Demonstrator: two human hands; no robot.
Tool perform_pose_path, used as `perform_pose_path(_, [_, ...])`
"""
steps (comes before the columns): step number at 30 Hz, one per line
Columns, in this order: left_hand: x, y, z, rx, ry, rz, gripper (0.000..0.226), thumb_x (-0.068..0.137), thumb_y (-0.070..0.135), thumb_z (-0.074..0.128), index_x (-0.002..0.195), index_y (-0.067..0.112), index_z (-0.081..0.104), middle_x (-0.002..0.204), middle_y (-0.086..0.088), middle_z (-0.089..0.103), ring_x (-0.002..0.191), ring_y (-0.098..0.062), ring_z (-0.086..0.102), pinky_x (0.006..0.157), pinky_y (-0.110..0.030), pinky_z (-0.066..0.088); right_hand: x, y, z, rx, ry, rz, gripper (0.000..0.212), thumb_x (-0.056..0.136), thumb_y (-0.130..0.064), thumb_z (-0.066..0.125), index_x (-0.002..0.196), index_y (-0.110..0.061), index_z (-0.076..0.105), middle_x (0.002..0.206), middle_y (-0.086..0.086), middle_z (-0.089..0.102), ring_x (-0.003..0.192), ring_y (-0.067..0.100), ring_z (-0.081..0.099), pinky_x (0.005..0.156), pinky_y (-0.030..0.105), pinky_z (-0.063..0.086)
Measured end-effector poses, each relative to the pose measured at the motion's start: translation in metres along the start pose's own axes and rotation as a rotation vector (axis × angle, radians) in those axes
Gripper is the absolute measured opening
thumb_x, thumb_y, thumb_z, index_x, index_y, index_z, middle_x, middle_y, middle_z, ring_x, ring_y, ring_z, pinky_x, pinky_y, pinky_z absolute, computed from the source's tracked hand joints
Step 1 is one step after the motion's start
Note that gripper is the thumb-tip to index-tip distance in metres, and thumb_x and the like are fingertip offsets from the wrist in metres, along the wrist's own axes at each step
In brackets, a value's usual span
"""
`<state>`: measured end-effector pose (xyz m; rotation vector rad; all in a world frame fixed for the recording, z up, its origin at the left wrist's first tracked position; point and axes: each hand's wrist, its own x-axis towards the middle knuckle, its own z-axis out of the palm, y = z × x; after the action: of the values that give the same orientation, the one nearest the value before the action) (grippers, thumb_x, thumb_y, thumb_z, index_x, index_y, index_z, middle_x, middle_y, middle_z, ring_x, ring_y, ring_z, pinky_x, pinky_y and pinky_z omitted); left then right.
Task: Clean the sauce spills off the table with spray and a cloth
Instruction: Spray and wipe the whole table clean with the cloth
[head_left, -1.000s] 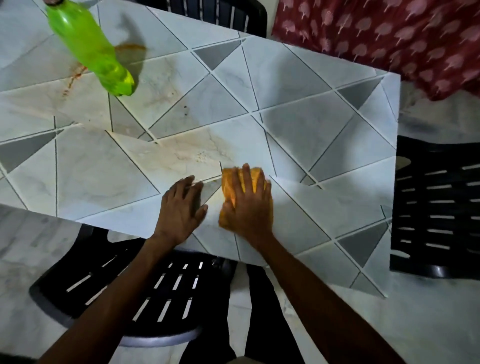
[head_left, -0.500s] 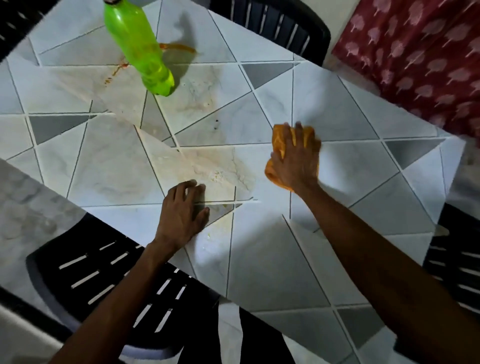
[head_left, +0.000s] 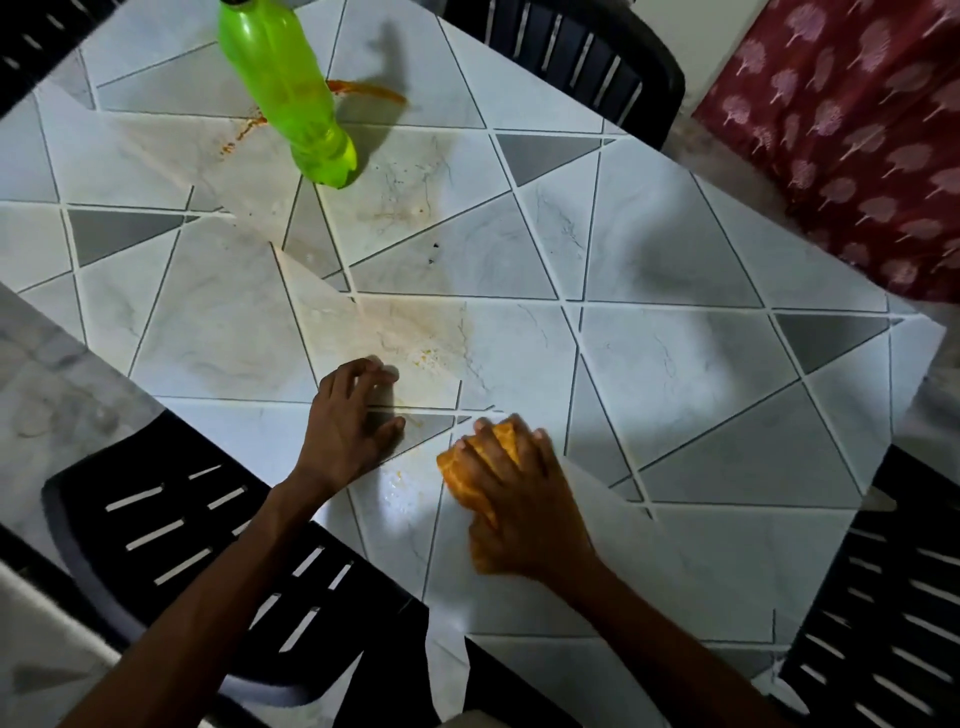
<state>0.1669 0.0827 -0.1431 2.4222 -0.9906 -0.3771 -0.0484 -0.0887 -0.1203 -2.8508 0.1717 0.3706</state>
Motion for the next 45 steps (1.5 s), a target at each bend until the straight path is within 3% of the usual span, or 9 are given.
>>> perform_pose_path(5, [0.003, -0.001, -0.005, -0.014, -0.023, -0.015, 0.062, 0.074, 0.042, 0.065, 0.130, 0.019, 0.056, 0.135, -0.005, 0.050, 0.126, -0.030, 0.048, 0.103, -0.039, 0.039, 0.108, 0.085, -0.042, -0.050, 0.114, 0.326, 0.088, 0.080, -0.056, 0.047, 0.160, -0.028, 0.024, 0.168, 0.005, 0.022, 0.150, 0.040, 0.024, 0.119, 0.057, 0.021])
perform_pose_path(9, [0.008, -0.008, -0.014, 0.077, 0.028, -0.026, 0.063, 0.075, 0.042, 0.065, 0.133, 0.019, 0.054, 0.139, -0.009, 0.050, 0.122, -0.032, 0.049, 0.099, -0.042, 0.043, 0.204, 0.072, -0.055, -0.040, 0.126, 0.429, 0.085, 0.087, -0.060, 0.040, 0.160, -0.021, 0.021, 0.167, 0.013, 0.023, 0.148, 0.047, 0.024, 0.118, 0.063, 0.022])
perform_pose_path(13, [0.015, -0.036, -0.030, 0.185, 0.073, -0.185, 0.063, 0.077, 0.039, 0.060, 0.136, 0.019, 0.052, 0.141, -0.012, 0.048, 0.121, -0.039, 0.050, 0.095, -0.048, 0.047, 0.208, -0.006, -0.041, -0.057, 0.136, 0.249, 0.088, 0.088, -0.059, 0.039, 0.162, -0.017, 0.015, 0.169, 0.016, 0.011, 0.152, 0.049, 0.012, 0.119, 0.064, 0.015])
perform_pose_path(18, [0.014, -0.055, -0.032, 0.235, 0.053, -0.225, 0.061, 0.080, 0.045, 0.066, 0.137, 0.026, 0.051, 0.142, -0.007, 0.045, 0.124, -0.035, 0.047, 0.095, -0.047, 0.048, 0.094, -0.041, -0.006, -0.040, 0.055, -0.058, 0.087, 0.087, -0.050, 0.045, 0.163, -0.021, 0.013, 0.171, 0.009, 0.002, 0.156, 0.042, 0.003, 0.121, 0.060, 0.015])
perform_pose_path(22, [0.015, -0.059, -0.031, 0.225, 0.082, -0.225, 0.063, 0.081, 0.050, 0.056, 0.139, 0.026, 0.050, 0.143, -0.008, 0.045, 0.127, -0.034, 0.046, 0.100, -0.046, 0.045, 0.078, 0.006, -0.010, 0.005, 0.135, -0.053, 0.086, 0.078, -0.041, 0.056, 0.159, -0.029, 0.030, 0.170, 0.001, 0.016, 0.157, 0.036, 0.006, 0.122, 0.059, 0.017])
perform_pose_path(31, [0.011, -0.063, -0.021, 0.244, 0.056, -0.189, 0.062, 0.088, 0.046, 0.049, 0.144, 0.019, 0.046, 0.148, -0.014, 0.043, 0.132, -0.039, 0.043, 0.104, -0.049, 0.040, 0.258, 0.037, -0.051, -0.087, 0.124, 0.361, 0.082, 0.092, -0.057, 0.034, 0.163, -0.020, 0.013, 0.170, 0.013, 0.009, 0.153, 0.050, 0.007, 0.120, 0.067, 0.014])
perform_pose_path(37, [-0.006, -0.079, -0.046, 0.110, 0.004, -0.058, 0.070, 0.078, 0.017, 0.059, 0.145, 0.009, 0.043, 0.151, -0.013, 0.041, 0.138, -0.036, 0.038, 0.108, -0.050, 0.037, 0.218, -0.066, -0.018, -0.126, 0.113, 0.048, 0.084, 0.092, -0.052, 0.038, 0.163, -0.017, 0.009, 0.170, 0.014, 0.004, 0.153, 0.050, 0.004, 0.120, 0.064, 0.011])
perform_pose_path(40, [-0.013, -0.092, -0.062, 0.138, 0.035, -0.071, 0.065, 0.079, 0.021, 0.063, 0.140, 0.005, 0.047, 0.146, -0.013, 0.045, 0.134, -0.036, 0.043, 0.105, -0.048, 0.040, 0.152, -0.081, -0.001, -0.135, 0.045, -0.098, 0.082, 0.093, -0.048, 0.042, 0.163, -0.020, 0.008, 0.171, 0.009, -0.002, 0.155, 0.044, 0.000, 0.121, 0.062, 0.011])
perform_pose_path(45, [-0.015, -0.101, -0.061, 0.112, -0.009, -0.113, 0.062, 0.091, 0.039, 0.053, 0.145, 0.011, 0.042, 0.155, -0.007, 0.037, 0.143, -0.031, 0.033, 0.113, -0.049, 0.033, 0.088, -0.019, -0.004, -0.003, 0.045, 0.047, 0.085, 0.082, -0.038, 0.049, 0.161, -0.030, 0.022, 0.171, -0.003, 0.009, 0.158, 0.034, 0.002, 0.123, 0.060, 0.014])
